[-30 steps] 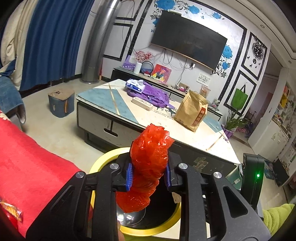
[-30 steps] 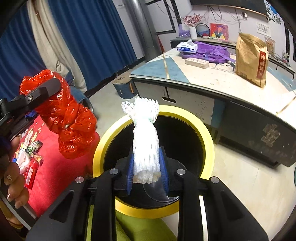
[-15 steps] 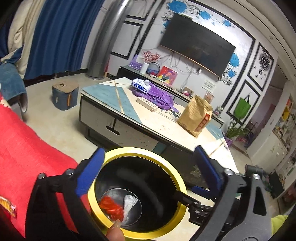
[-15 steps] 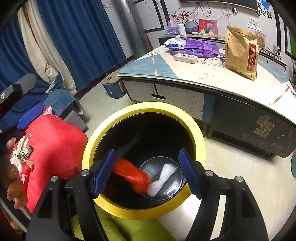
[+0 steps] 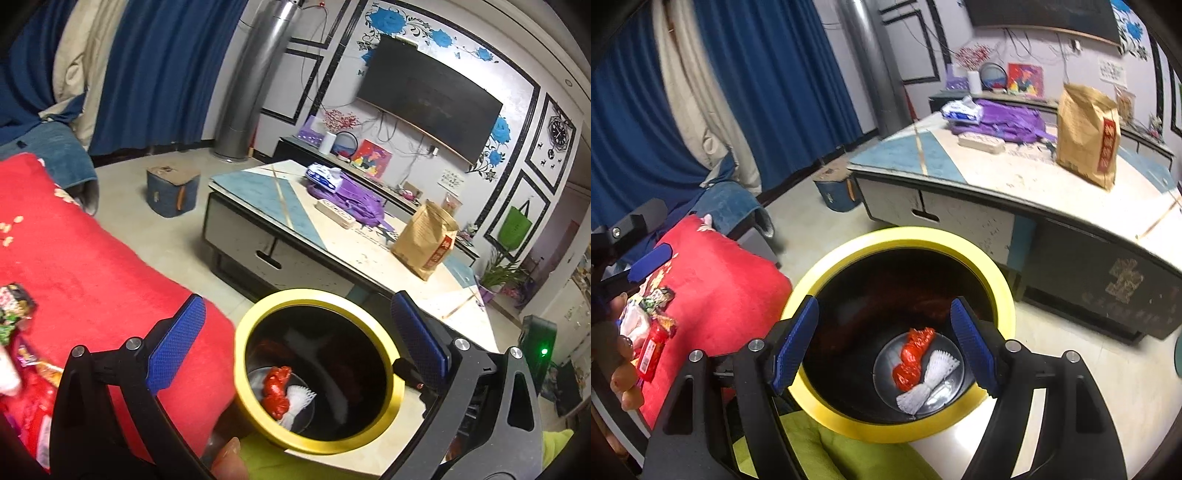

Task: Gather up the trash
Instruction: 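Open both tools to drop the red bag and mesh sleeve into the bin, then move both open tools back over the trash on the bedspread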

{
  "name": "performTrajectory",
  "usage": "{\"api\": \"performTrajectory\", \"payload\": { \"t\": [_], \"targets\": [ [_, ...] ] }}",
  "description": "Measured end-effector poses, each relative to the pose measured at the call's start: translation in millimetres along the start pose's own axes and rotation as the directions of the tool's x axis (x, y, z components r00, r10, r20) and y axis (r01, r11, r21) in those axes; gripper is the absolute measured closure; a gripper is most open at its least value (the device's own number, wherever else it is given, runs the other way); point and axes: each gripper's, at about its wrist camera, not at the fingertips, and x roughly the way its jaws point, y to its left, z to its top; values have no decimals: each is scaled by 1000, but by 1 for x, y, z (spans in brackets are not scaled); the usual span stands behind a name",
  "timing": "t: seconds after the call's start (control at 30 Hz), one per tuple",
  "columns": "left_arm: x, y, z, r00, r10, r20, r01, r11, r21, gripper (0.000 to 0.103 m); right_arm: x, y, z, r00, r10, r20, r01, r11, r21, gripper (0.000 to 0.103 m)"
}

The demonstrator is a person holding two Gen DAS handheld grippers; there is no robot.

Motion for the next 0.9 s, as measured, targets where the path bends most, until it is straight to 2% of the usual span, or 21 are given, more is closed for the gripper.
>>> {"api": "performTrajectory", "payload": {
  "t": [0.3, 0.57, 0.9],
  "targets": [
    [-40, 13, -4, 993, 97, 73, -101, 994, 47, 11, -19, 31, 2, 997, 49, 67, -42, 994, -103, 29],
    [-65, 23, -4, 980, 149, 129, -156, 986, 50, 11, -34, 61, -3, 987, 104, 119, -80, 978, -191, 24],
    [-92, 45, -9, 964, 209, 164, -215, 976, 24, 11, -42, 107, -16, 975, 198, 106, -158, 940, -304, 24]
  ]
}}
